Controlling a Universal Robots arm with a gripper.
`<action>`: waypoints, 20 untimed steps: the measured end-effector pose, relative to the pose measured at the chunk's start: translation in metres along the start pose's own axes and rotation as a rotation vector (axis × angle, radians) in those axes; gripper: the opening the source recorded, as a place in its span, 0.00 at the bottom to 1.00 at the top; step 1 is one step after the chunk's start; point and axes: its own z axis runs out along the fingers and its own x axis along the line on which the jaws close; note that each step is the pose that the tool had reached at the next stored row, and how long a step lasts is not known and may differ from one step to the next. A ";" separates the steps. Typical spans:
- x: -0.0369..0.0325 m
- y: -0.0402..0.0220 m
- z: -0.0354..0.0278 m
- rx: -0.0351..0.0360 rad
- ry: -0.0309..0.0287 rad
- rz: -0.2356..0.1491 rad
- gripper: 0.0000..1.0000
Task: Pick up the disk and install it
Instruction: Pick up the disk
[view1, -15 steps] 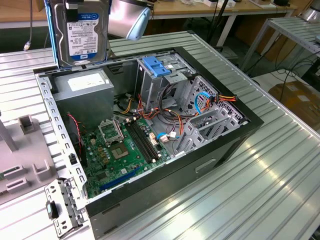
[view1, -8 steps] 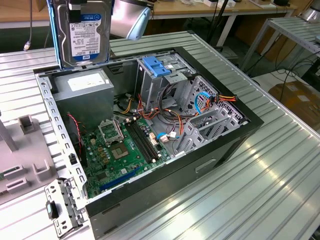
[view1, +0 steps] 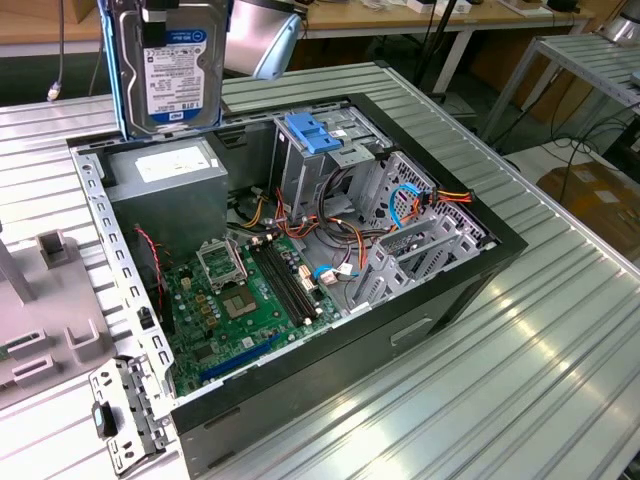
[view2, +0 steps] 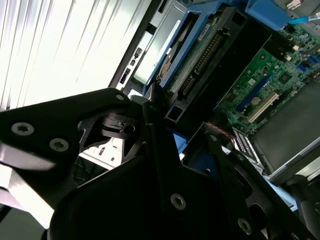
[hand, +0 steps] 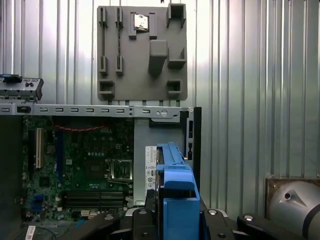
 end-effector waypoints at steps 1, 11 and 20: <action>0.0004 -0.0005 0.0000 0.0000 0.0000 0.000 0.37; 0.0042 -0.0054 0.0003 -0.0001 0.0000 0.000 0.37; 0.0086 -0.0116 0.0006 -0.0006 0.0000 0.000 0.37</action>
